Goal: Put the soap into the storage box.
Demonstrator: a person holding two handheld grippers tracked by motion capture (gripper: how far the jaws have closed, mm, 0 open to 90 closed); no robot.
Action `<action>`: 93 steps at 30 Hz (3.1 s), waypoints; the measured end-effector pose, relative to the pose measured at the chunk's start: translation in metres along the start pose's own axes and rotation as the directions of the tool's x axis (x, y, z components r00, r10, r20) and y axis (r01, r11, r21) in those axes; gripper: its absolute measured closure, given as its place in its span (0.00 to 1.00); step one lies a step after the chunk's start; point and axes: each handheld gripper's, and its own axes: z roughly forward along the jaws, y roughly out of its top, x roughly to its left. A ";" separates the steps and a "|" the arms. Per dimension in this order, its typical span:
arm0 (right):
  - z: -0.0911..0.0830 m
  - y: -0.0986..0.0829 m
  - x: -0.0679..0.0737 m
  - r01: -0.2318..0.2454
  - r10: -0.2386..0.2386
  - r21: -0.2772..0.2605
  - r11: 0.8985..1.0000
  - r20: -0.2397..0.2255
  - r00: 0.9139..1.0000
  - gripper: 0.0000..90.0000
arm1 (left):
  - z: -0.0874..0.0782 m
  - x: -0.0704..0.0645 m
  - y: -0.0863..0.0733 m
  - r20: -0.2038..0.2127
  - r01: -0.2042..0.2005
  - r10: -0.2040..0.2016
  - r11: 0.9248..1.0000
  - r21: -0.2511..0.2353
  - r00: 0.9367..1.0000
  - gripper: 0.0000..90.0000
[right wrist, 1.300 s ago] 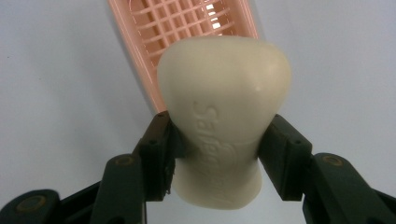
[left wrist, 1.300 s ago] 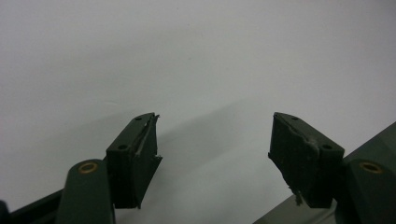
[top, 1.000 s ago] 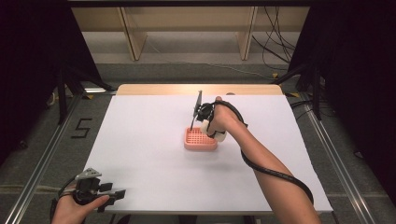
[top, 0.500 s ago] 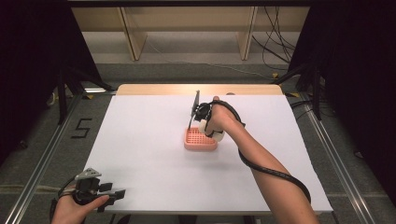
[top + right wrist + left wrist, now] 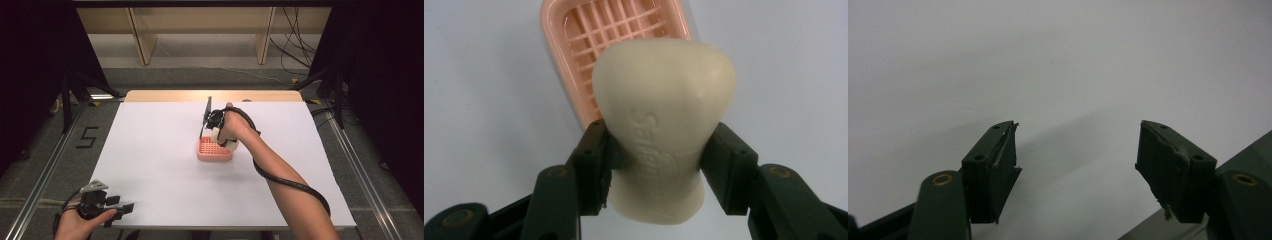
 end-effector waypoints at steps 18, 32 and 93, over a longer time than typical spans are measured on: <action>0.001 0.008 0.002 -0.016 0.016 0.005 1.000 -0.006 1.000 0.56 | -0.001 0.000 0.000 -0.002 0.000 0.000 1.000 0.001 1.000 0.35; 0.001 0.013 0.004 -0.012 0.013 0.019 1.000 -0.010 1.000 0.56 | -0.001 0.000 0.000 -0.001 -0.002 0.002 1.000 -0.003 1.000 0.35; 0.025 0.024 0.005 0.021 -0.021 -0.004 1.000 -0.020 1.000 0.56 | -0.001 0.000 0.000 0.002 -0.001 0.001 1.000 0.000 1.000 0.35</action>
